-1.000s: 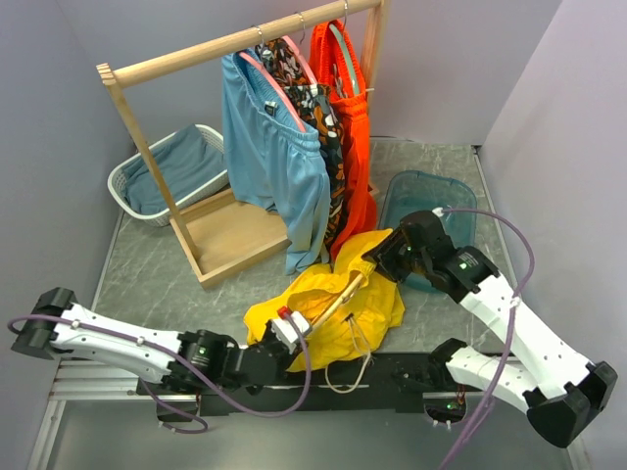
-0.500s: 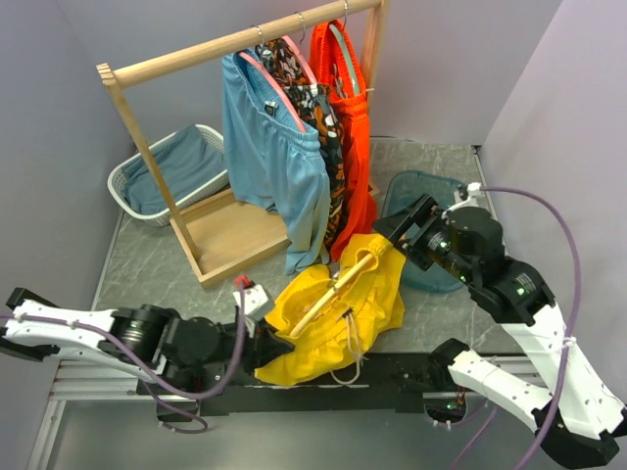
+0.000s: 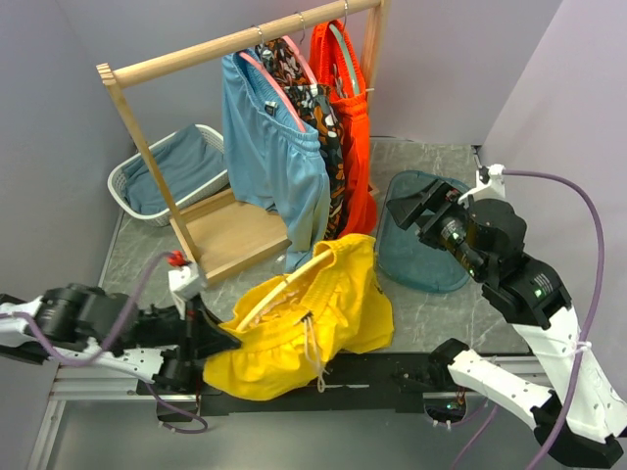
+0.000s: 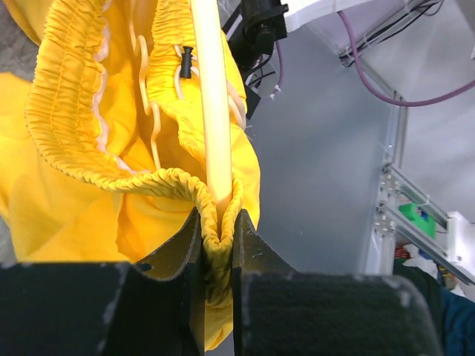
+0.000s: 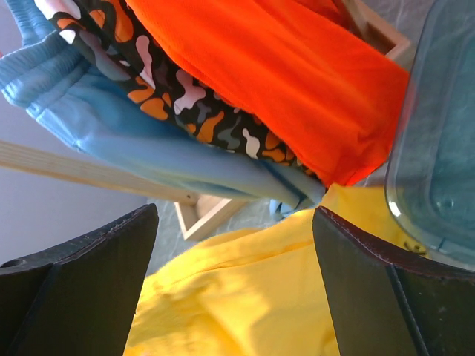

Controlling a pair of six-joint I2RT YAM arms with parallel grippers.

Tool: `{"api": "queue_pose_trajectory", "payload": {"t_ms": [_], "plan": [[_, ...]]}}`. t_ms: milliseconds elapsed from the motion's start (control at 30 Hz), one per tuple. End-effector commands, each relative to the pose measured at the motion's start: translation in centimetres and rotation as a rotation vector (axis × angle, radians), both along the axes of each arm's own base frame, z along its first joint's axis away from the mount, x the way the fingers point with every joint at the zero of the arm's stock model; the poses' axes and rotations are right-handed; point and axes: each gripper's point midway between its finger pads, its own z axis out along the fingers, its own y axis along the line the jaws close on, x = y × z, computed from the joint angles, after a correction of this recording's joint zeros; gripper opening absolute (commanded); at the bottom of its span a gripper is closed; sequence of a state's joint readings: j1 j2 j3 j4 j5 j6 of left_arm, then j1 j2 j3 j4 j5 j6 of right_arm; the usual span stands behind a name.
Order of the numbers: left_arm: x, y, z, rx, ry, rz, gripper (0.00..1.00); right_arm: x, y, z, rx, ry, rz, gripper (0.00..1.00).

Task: Place the shorts on the hanger

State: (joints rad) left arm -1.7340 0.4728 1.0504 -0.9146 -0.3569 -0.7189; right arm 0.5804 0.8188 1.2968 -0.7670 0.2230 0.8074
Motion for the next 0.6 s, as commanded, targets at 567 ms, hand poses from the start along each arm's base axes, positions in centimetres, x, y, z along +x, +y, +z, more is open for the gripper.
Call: {"api": "queue_pose_trajectory", "payload": {"t_ms": [567], "plan": [[5.7,11.5,9.6,-0.061,-0.052,0.389,0.01,2.6,0.9,-1.5,-0.079,-0.023,-0.007,0.91]]}}
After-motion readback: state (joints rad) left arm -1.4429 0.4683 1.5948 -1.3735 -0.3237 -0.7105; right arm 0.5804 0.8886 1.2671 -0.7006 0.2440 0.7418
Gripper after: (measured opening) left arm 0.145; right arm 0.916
